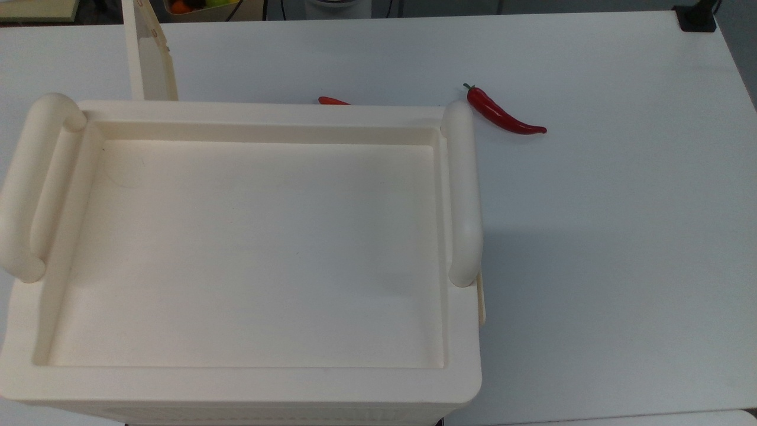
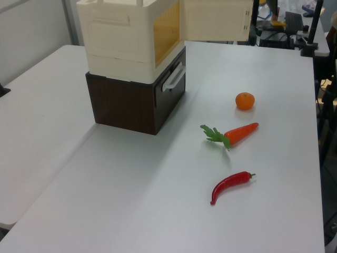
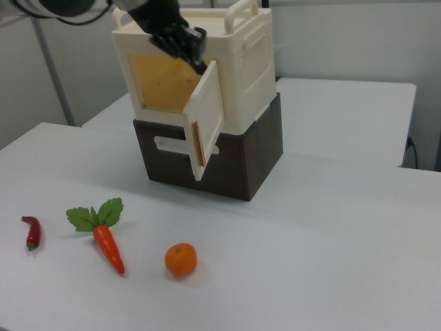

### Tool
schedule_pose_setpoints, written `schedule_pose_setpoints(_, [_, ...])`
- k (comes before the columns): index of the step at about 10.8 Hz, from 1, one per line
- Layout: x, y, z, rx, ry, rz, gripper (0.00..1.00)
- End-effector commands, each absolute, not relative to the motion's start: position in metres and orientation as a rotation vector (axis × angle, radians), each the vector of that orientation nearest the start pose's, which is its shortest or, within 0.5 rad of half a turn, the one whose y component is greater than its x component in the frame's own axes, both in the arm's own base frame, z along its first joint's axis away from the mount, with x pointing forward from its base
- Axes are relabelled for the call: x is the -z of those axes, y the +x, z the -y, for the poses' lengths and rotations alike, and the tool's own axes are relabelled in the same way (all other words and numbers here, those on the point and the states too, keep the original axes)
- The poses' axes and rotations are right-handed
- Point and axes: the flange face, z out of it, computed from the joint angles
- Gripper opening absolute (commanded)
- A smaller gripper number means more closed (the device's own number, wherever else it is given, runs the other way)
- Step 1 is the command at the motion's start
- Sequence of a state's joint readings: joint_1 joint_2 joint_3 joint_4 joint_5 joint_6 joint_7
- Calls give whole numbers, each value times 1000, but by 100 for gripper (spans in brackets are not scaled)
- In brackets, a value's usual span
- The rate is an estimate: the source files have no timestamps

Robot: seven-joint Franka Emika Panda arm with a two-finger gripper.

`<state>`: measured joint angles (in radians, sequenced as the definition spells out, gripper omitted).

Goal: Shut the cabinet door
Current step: 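Push the door with the gripper, swinging it shut against the cabinet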

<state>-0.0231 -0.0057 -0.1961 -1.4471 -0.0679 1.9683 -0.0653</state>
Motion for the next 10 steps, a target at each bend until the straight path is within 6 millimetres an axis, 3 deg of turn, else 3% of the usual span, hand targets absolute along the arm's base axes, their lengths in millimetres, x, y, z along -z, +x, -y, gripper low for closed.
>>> schedule_pose_setpoints(1, [-706,581,160,811,-3161,-317,0])
schedule_pose_setpoints(3, [-685,591,162,751,-3172,-328,0])
schedule_pose_setpoints(5, [-683,595,153,744,-3090,-337,0])
schedule_pose_setpoints(7, [-682,598,137,733,-3028,-321,0])
schedule_pose_setpoints(10, [-677,607,94,714,-2984,-326,0])
